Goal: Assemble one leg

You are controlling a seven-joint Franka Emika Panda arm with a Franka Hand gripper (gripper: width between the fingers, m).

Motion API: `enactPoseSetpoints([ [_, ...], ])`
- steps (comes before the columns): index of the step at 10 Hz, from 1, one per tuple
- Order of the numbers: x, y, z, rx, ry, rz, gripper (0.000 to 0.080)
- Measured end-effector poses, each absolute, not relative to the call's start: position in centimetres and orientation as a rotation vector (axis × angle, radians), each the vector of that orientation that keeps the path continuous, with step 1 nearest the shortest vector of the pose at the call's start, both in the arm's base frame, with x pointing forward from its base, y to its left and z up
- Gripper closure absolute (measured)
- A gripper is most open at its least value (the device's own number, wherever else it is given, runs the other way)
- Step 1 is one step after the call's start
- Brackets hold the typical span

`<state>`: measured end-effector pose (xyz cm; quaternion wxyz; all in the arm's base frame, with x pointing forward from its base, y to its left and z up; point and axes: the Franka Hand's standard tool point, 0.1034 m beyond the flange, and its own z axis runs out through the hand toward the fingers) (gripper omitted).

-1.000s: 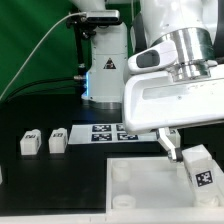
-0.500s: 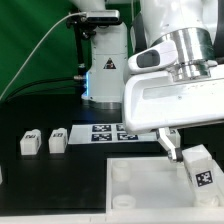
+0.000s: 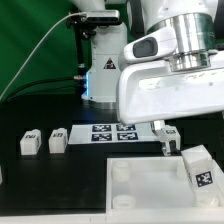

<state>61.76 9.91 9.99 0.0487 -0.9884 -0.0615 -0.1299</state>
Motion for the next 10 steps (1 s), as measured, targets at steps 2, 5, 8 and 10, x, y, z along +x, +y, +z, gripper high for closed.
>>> enactPoseSetpoints([
  [2, 62.1, 9.2, 9.5, -3.028, -0.176, -0.162, 0.015],
  [5, 62.2, 9.8, 9.7, -3.006, -0.163, 0.198, 0.015],
  [8, 62.9, 11.0, 9.8, -3.003, -0.134, 0.188, 0.015],
  [10, 63.4, 11.1, 9.8, -3.007, -0.136, 0.135, 0.015],
])
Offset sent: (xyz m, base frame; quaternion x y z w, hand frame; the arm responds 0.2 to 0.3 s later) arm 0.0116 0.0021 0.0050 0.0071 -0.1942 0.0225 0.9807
